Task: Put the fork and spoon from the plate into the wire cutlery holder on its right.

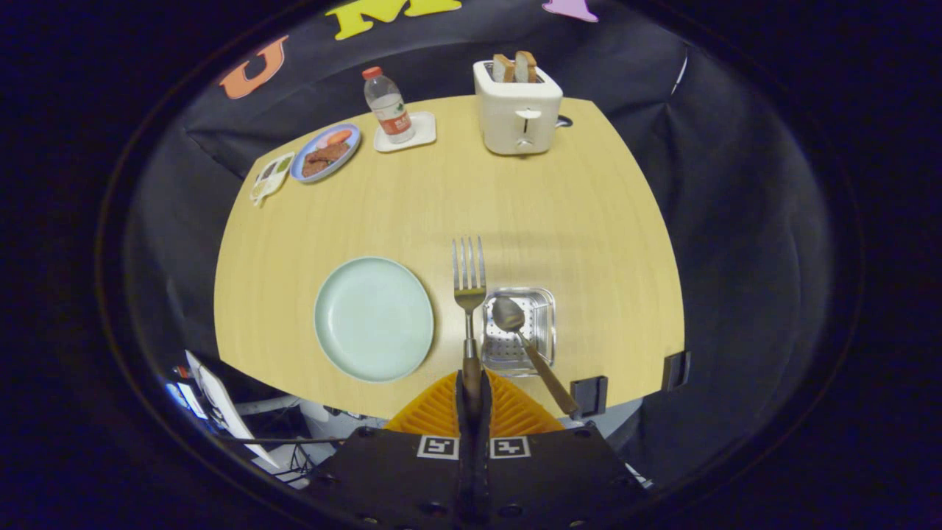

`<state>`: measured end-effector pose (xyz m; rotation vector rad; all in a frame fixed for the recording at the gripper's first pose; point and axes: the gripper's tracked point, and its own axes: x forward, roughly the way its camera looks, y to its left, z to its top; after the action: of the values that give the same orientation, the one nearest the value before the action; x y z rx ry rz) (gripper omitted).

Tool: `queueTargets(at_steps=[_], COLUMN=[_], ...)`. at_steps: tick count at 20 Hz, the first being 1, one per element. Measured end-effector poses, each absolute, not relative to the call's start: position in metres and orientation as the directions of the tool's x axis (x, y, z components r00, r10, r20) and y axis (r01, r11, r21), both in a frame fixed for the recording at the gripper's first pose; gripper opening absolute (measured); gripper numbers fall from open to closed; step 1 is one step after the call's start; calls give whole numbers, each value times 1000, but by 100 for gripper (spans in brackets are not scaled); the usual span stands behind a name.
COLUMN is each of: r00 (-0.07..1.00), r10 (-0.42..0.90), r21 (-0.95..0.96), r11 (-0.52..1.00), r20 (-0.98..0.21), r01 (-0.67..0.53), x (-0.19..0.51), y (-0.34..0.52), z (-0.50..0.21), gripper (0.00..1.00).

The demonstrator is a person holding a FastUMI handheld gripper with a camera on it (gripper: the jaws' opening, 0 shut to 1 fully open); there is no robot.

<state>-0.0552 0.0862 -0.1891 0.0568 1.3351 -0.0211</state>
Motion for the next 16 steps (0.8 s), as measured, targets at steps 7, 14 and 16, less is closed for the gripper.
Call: queueTargets(at_steps=[7, 14, 16], r00=[82, 14, 4], r10=[85, 115, 132], r21=[93, 115, 131], r11=[990, 981, 975], r20=[-993, -993, -991], r01=[105, 159, 179], x=[-72, -81, -81], y=[74, 72, 75], z=[-207, -220, -221], gripper=[1, 2, 5])
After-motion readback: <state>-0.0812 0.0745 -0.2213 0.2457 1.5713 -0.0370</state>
